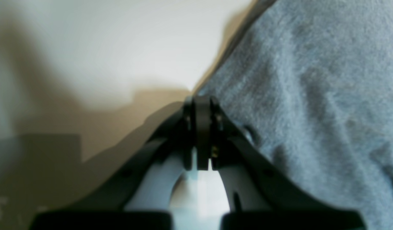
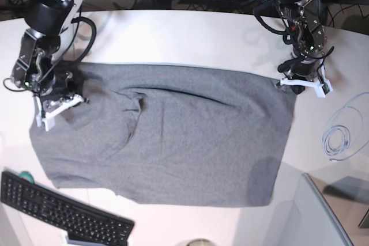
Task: Layout the t-shirt on the table in an organized manner, then fold the t-shirt properly
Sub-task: 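Pull the shirt edge taut between both grippers and smooth it, then release the corner with the left gripper and lift it away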
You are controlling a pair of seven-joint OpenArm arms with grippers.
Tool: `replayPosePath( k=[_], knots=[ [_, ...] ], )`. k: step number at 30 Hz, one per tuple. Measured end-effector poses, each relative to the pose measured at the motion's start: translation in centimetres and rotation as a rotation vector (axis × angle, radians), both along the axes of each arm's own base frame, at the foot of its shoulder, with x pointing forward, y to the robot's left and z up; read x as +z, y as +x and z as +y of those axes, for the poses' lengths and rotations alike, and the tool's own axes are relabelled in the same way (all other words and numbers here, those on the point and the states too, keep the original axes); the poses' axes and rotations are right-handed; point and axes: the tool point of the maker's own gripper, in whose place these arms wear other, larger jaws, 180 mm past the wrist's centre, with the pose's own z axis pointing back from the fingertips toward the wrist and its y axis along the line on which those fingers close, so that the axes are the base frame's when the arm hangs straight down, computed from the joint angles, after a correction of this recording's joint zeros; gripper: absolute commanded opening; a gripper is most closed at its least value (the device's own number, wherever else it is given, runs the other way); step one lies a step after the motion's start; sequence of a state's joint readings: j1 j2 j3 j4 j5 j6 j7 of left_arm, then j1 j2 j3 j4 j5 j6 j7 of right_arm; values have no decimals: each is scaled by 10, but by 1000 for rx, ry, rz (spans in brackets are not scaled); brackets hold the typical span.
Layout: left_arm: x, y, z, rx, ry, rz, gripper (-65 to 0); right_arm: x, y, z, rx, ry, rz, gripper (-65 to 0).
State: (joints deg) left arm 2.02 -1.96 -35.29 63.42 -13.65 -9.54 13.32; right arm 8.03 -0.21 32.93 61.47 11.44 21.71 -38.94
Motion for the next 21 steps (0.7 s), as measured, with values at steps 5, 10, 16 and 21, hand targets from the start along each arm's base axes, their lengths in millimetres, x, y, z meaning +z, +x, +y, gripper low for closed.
replayPosePath(
  k=[5, 10, 16, 21],
  knots=[
    [7, -2, 3, -5, 18, -10, -650, -3, 4, -5, -37, -6, -36, -650],
    [7, -9, 12, 37, 4, -17, -650, -3, 5, -5, -38, -4, -37, -650],
    [5, -26, 30, 98, 10, -1, -650, -3, 5, -5, -38, -4, -37, -650],
    [-1, -36, 29, 95, 9, 20, -650, -3, 5, -4, -39, -2, -37, -650]
  ],
)
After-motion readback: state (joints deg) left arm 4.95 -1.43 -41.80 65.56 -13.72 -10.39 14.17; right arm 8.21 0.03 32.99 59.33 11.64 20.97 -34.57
